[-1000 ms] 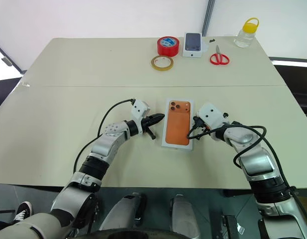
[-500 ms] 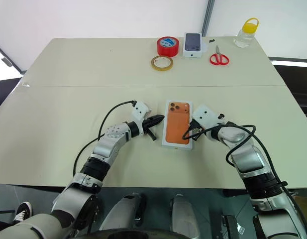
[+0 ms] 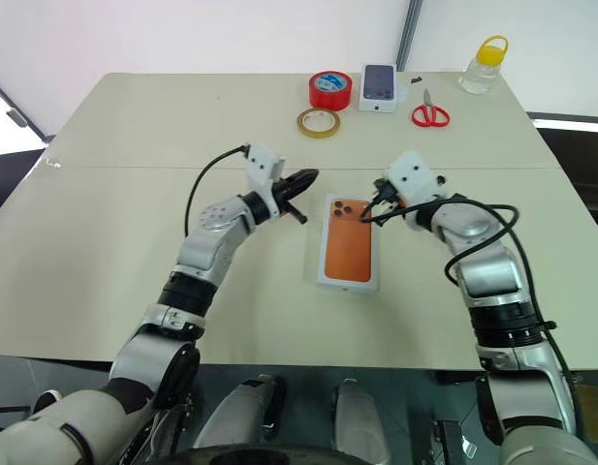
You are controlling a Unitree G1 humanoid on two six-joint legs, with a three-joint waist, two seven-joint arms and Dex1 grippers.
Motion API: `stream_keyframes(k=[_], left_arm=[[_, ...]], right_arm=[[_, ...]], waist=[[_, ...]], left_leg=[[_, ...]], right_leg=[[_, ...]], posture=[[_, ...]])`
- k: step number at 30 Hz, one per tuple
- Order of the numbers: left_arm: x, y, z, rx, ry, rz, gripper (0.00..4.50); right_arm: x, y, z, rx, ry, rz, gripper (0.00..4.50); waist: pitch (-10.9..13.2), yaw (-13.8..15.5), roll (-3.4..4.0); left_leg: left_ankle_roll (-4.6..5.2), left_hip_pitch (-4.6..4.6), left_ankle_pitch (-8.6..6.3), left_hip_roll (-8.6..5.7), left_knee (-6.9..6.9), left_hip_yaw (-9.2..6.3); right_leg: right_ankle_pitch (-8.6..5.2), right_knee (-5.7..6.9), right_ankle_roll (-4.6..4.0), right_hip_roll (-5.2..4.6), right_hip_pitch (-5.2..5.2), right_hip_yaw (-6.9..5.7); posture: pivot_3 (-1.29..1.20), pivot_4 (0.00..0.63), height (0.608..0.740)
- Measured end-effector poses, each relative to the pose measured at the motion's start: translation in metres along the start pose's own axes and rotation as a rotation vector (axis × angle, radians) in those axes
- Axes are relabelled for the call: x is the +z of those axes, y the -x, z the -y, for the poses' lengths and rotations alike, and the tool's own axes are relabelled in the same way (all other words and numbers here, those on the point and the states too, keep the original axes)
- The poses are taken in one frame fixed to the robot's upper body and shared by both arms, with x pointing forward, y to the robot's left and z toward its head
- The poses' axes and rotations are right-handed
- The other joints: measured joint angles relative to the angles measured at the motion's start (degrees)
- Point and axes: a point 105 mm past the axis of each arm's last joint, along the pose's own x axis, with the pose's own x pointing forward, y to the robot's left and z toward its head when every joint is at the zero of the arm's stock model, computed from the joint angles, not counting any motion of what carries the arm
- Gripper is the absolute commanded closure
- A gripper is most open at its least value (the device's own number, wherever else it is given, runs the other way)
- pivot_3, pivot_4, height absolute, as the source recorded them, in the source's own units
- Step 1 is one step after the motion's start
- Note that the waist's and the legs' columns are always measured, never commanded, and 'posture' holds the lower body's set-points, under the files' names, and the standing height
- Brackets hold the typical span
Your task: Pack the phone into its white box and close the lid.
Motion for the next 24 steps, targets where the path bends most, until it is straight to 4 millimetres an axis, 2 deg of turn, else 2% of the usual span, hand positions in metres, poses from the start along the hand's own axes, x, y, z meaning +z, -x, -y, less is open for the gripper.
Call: stream_keyframes(k=[3,4,7,9,12,14,16,19,22,24], left_arm=[[-0.037,-0.003,0.011,-0.026,-0.037,-0.141,4.5],[-0.041,-0.002,0.013,-0.025,-0.062,-0.146,4.5],[-0.049,0.004,0.013,-0.035,-0.132,-0.167,4.5],[-0.054,0.014,0.013,-0.042,-0.124,-0.163,4.5],[-0.06,0.032,0.019,-0.11,-0.05,-0.166,4.5],[-0.071,0.052,0.032,-0.211,0.061,-0.181,4.5],[-0.068,0.065,0.042,-0.299,0.135,-0.173,4.5],[-0.063,0.071,0.044,-0.343,0.18,-0.184,3.65],[-0.054,0.07,0.04,-0.326,0.195,-0.148,2.09],[-0.04,0.065,0.031,-0.275,0.211,-0.083,1.12]], right_arm=[[-0.024,-0.005,-0.019,0.053,0.015,-0.09,4.43],[-0.029,-0.004,-0.022,0.052,-0.002,-0.094,4.43],[-0.042,0.004,-0.027,0.059,0.023,-0.131,4.43],[-0.042,0.01,-0.028,0.054,0.011,-0.118,4.43],[-0.045,0.023,-0.032,0.1,-0.012,-0.112,4.43],[-0.045,0.038,-0.04,0.186,-0.053,-0.099,4.43],[-0.045,0.051,-0.05,0.282,-0.076,-0.098,4.43],[-0.043,0.06,-0.059,0.385,-0.127,-0.099,3.59],[-0.041,0.057,-0.055,0.388,-0.192,-0.095,2.01],[-0.038,0.051,-0.054,0.38,-0.218,-0.072,1.04]], waist=[[0.0,0.0,0.0],[-0.02,0.0,0.03],[-0.56,0.06,-0.05],[-0.72,0.05,-0.16],[-0.76,0.02,-0.12],[-0.75,-0.07,-0.13],[-0.74,0.05,-0.12],[-0.74,0.02,-0.13],[-0.72,-0.06,-0.16],[-0.67,-0.06,-0.2]], left_leg=[[0.0,0.01,0.01,0.01,0.01,-0.01],[-0.01,0.01,0.01,0.01,0.02,0.0],[0.07,0.3,-0.06,0.04,-0.04,-0.04],[0.29,0.35,-0.19,0.04,-0.05,-0.07],[0.34,0.33,-0.22,0.04,-0.03,-0.07],[0.37,0.25,-0.24,0.07,-0.06,-0.1],[0.38,0.21,-0.24,0.07,-0.02,-0.13],[0.42,0.23,-0.27,0.06,0.02,-0.13],[0.43,0.22,-0.27,0.06,0.0,-0.13],[0.41,0.13,-0.26,0.07,0.0,-0.14]], right_leg=[[0.0,0.04,0.0,0.02,-0.02,0.0],[0.0,0.07,0.0,-0.01,-0.02,0.03],[-0.01,-0.04,0.01,0.0,0.33,0.0],[-0.02,-0.07,0.01,0.0,0.39,0.01],[-0.02,-0.06,0.01,-0.01,0.38,0.03],[-0.03,-0.1,0.01,-0.01,0.31,0.03],[-0.03,-0.1,0.01,-0.02,0.29,0.02],[-0.03,-0.1,0.01,-0.04,0.36,0.01],[-0.03,-0.1,0.0,-0.05,0.32,0.01],[-0.03,-0.07,0.0,-0.04,0.17,0.01]], posture=[[0.0,0.15,0.74],[0.0,0.15,0.74],[0.0,0.15,0.74],[0.0,0.15,0.74],[0.0,0.15,0.74],[0.0,0.15,0.74],[0.0,0.15,0.74],[0.0,0.15,0.74],[0.0,0.15,0.74],[0.0,0.15,0.74]])
